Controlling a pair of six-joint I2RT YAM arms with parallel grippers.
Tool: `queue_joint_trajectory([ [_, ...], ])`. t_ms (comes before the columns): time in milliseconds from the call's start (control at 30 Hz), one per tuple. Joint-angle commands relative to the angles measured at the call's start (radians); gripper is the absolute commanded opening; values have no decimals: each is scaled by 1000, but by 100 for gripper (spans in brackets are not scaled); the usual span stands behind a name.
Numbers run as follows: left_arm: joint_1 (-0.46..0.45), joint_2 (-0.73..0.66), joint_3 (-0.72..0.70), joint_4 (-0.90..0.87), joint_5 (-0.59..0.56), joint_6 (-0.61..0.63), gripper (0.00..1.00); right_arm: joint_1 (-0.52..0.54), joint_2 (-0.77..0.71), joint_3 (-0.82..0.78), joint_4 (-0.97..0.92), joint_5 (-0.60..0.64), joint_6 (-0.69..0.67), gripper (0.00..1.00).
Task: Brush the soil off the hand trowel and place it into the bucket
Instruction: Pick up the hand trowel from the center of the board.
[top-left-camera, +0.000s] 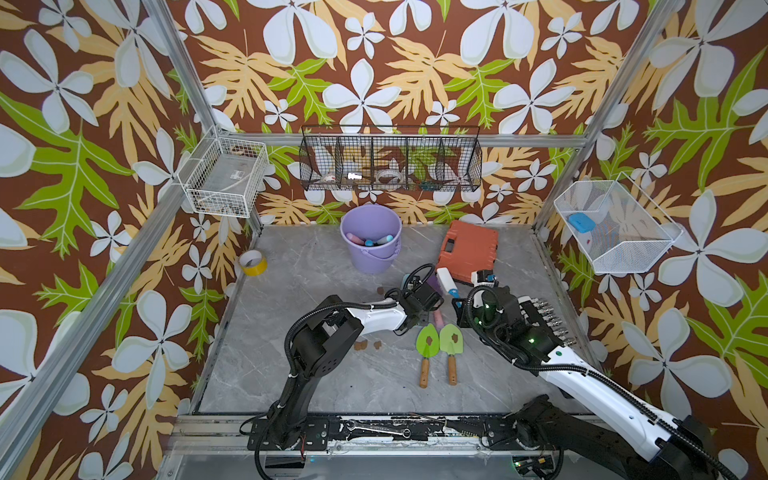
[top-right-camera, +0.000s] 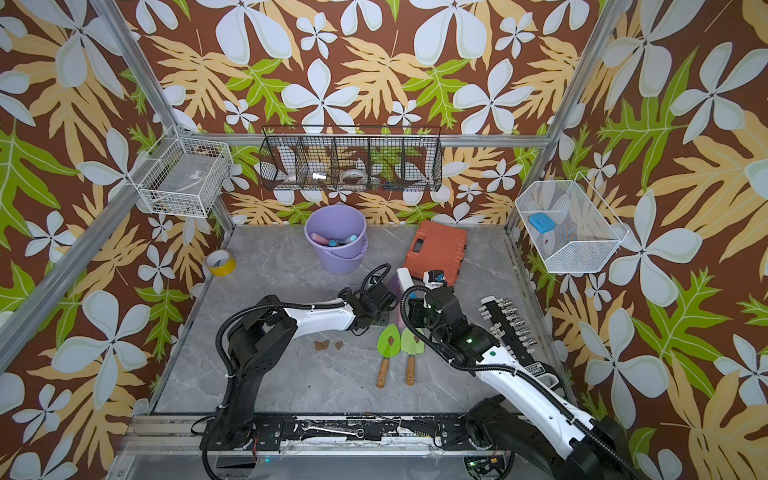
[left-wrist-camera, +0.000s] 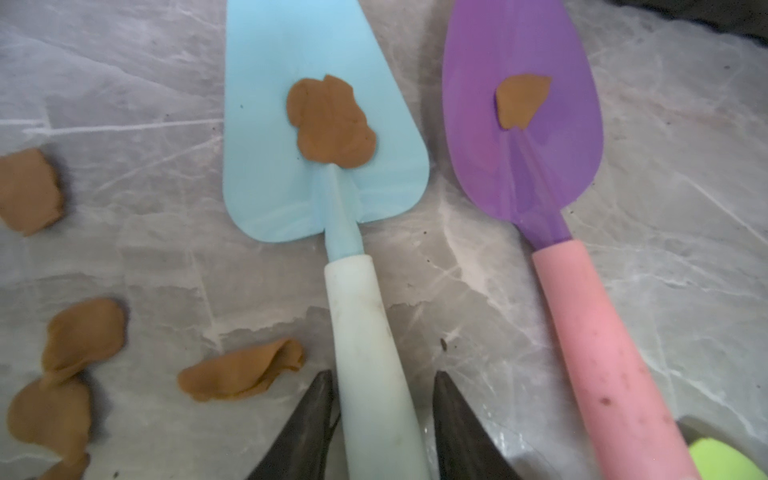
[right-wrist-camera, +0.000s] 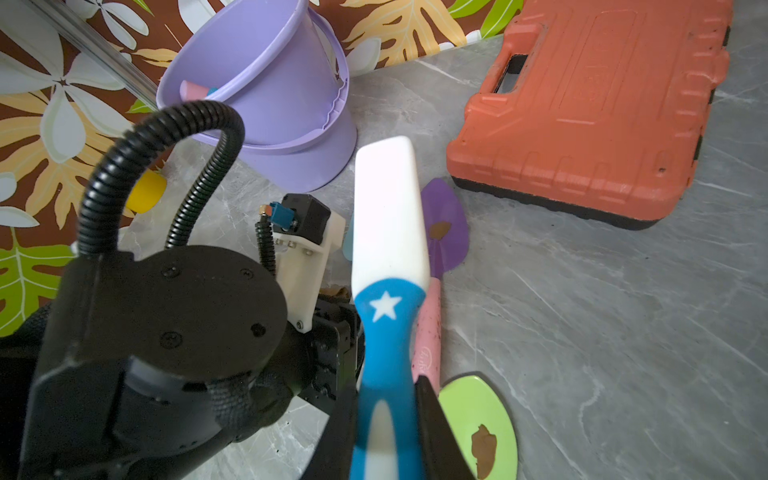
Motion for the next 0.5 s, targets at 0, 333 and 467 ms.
queue_joint_trajectory([
  [0, -1, -6, -9, -11, 5, -3, 34, 0, -8, 11, 29, -1, 6, 0],
  [333, 11, -93, -9, -78, -31, 40, 0, 0, -14, -4, 67, -24, 11, 0],
  [467, 35, -154, -31, -144, -61, 65, 0, 0, 2, 3, 84, -42, -1, 0],
])
